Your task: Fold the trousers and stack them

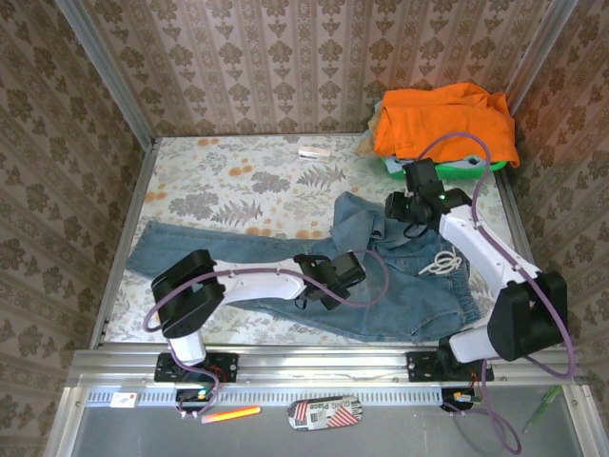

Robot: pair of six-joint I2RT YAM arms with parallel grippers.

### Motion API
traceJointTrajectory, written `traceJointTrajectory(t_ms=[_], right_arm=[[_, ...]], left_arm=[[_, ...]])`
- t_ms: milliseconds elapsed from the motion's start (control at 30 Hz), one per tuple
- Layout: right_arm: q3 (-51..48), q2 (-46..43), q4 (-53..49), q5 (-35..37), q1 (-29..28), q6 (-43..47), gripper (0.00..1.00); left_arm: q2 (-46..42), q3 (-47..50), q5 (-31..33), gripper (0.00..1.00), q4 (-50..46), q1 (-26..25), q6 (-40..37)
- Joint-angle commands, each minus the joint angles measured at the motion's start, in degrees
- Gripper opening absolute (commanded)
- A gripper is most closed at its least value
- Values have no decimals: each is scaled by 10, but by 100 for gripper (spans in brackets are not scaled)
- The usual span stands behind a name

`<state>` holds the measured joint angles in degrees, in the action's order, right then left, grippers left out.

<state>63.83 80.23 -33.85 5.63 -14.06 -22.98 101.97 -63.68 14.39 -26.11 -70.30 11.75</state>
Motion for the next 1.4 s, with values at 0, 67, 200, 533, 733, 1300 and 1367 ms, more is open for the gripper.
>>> traceJointTrajectory(t_ms=[0, 67, 200, 533, 733, 1300, 1367], right_arm=[[-28, -36, -30, 1, 7, -15, 51], [-35, -49, -34, 0, 8, -14, 51], [-41, -75, -41, -6, 8, -13, 51], [-72, -114, -50, -26, 6, -16, 50], [-86, -131, -53, -33, 6, -18, 50], [-118, -138, -9, -80, -36, -42, 50], [-117, -126, 5, -86, -44, -47, 50]], left_arm=[[18, -7, 3, 53, -7, 2, -27], [35, -2, 10, 49, 4, 2, -25], [57, 5, 7, 20, 25, 19, -24], [-58, 4, 11, 0, -45, 25, -13], [-115, -22, -5, 0, -122, 38, 3], [-185, -240, -164, 0, -243, 566, 6], [-139, -272, -166, 0, -247, 605, -1]])
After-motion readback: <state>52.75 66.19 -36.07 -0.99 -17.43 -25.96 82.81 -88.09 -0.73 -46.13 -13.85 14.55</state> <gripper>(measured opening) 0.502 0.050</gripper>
